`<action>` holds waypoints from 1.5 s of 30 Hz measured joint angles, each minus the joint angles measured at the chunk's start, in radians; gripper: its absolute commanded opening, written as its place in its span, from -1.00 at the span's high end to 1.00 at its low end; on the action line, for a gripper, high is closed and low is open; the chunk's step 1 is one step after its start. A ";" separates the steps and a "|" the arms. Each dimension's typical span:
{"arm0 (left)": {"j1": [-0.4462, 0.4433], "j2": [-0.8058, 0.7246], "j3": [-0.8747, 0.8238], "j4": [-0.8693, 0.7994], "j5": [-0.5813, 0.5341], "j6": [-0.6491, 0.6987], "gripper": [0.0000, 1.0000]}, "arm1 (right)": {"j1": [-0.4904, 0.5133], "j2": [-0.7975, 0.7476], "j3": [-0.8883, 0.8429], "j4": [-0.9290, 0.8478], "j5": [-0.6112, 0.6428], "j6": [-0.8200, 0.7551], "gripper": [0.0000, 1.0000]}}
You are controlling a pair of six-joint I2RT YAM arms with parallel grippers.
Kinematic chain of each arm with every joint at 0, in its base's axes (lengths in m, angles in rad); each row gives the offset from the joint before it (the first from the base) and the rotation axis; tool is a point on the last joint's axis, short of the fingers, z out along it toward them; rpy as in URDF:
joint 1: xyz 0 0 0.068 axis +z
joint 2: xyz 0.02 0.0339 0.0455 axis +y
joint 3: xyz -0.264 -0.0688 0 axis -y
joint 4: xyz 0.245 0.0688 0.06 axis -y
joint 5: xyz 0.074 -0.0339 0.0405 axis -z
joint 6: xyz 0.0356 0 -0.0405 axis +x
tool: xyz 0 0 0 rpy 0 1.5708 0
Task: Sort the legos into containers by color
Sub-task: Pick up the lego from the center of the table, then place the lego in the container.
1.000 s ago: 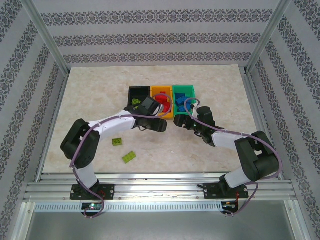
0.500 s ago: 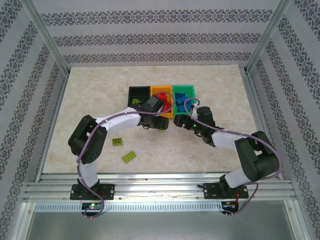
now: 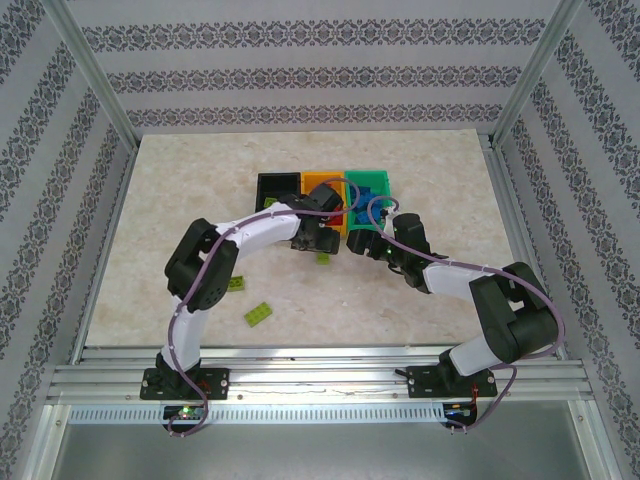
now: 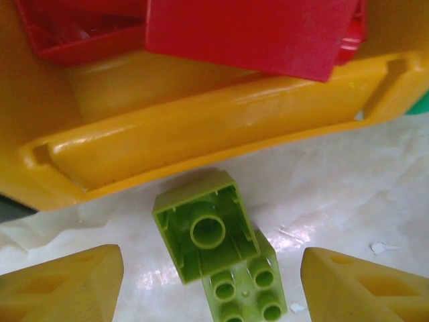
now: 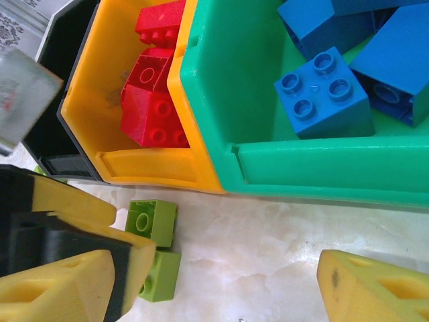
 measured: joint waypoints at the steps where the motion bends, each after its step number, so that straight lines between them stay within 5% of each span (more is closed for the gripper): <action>1: 0.000 0.016 0.012 -0.007 -0.004 0.000 -0.38 | 0.000 0.000 0.000 0.000 0.000 0.000 -0.59; 15: -0.006 0.060 0.033 -0.043 -0.020 0.005 0.30 | 0.000 0.000 0.001 0.000 0.000 0.000 -0.59; 34: 0.010 -0.310 -0.162 -0.033 -0.129 0.044 0.35 | 0.000 0.001 0.003 0.000 0.000 0.000 -0.59; 45: 0.212 -0.273 -0.043 -0.042 -0.096 0.149 0.33 | 0.000 0.002 0.005 0.000 -0.001 0.000 -0.59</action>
